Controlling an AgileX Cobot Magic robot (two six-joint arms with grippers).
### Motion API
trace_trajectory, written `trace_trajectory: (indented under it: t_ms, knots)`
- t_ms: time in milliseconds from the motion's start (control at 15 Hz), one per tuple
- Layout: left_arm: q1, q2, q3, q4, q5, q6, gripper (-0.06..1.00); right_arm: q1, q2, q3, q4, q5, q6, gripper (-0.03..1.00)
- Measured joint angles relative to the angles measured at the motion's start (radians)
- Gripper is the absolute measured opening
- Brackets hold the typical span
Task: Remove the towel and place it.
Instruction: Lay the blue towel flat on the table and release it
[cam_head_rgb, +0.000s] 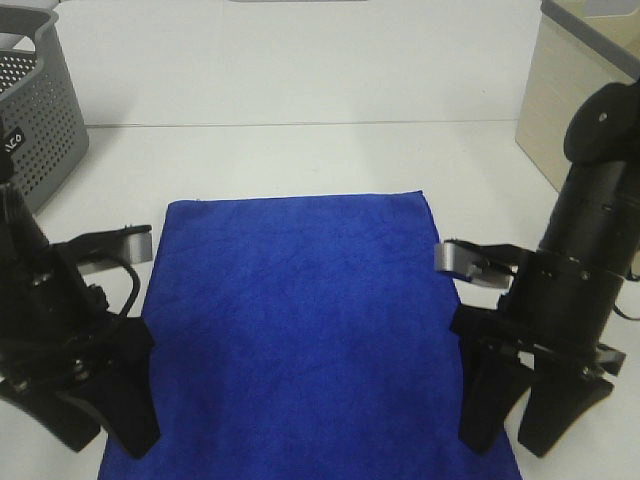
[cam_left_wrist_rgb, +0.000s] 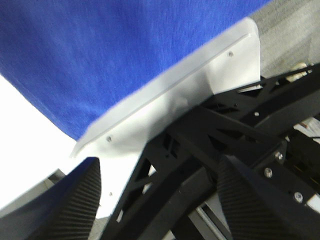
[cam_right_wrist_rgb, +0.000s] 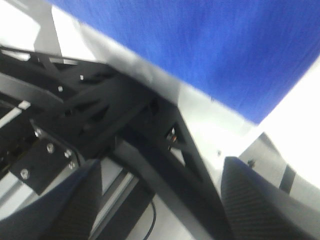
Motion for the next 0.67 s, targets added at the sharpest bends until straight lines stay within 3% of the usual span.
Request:
trace_trajectory:
  t_ms: [200,533,667]
  knots:
    - [0.01,-0.001,-0.127,0.108,0.001,-0.042,0.63,-0.022,0.001,-0.178,-0.029,0.003,0.04,0.67]
    - [0.135,0.071,-0.396,0.223,0.001,-0.053,0.63,-0.222,0.025,-0.58,-0.034,0.005,0.071,0.67]
    - [0.181,0.136,-0.505,0.248,0.001,-0.056,0.63,-0.252,0.079,-0.731,-0.067,0.005,0.098,0.69]
